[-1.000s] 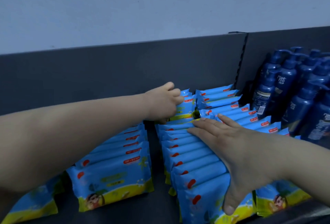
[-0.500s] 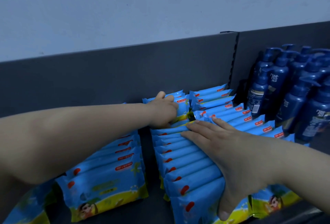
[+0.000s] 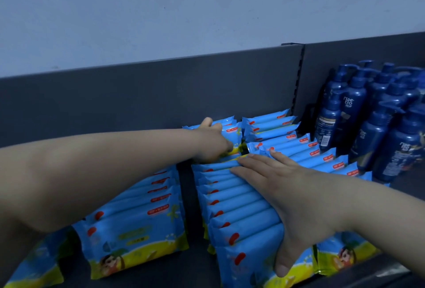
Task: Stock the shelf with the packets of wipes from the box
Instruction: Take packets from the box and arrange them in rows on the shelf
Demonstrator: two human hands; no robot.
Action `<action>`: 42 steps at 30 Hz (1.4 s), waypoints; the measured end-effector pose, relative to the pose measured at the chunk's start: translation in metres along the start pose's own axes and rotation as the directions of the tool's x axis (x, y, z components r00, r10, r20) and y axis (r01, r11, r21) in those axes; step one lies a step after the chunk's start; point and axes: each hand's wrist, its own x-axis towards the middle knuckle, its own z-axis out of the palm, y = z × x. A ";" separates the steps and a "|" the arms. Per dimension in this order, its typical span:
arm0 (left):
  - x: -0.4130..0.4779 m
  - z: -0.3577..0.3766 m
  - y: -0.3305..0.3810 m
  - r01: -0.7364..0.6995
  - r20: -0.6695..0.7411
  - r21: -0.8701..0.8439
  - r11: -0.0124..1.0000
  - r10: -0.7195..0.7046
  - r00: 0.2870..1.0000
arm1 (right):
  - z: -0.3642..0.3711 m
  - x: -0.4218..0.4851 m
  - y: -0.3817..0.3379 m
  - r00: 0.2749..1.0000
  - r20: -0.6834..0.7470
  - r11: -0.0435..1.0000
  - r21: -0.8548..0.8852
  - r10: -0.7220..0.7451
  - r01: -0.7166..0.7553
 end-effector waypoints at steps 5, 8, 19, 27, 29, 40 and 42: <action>-0.001 0.008 -0.003 0.016 0.011 -0.129 0.992 -0.015 1.000 | -0.004 -0.003 -0.001 1.000 0.002 1.000 0.017 -0.004 0.004; -0.002 0.002 -0.001 0.021 0.001 -0.204 0.979 -0.021 1.000 | -0.004 -0.003 -0.001 1.000 -0.003 1.000 0.023 -0.008 0.008; -0.003 -0.011 0.013 0.044 0.135 -0.005 0.999 -0.043 0.990 | -0.001 -0.001 0.001 1.000 -0.018 1.000 0.026 -0.013 0.014; -0.010 -0.005 0.003 0.092 0.066 -0.359 0.929 -0.073 0.995 | -0.002 -0.002 0.001 1.000 -0.016 0.999 0.031 -0.008 0.008; -0.017 -0.010 -0.001 0.114 0.049 -0.446 0.888 -0.103 0.993 | -0.001 -0.001 0.002 1.000 -0.016 1.000 0.029 -0.011 0.011; -0.026 -0.021 -0.024 0.100 -0.119 -0.562 0.821 -0.200 0.973 | -0.015 0.020 0.000 0.999 0.043 1.000 -0.018 0.003 -0.002; -0.028 -0.022 -0.027 0.087 -0.110 -0.594 0.800 -0.188 0.976 | -0.018 0.027 0.001 0.999 0.050 1.000 -0.018 0.014 -0.013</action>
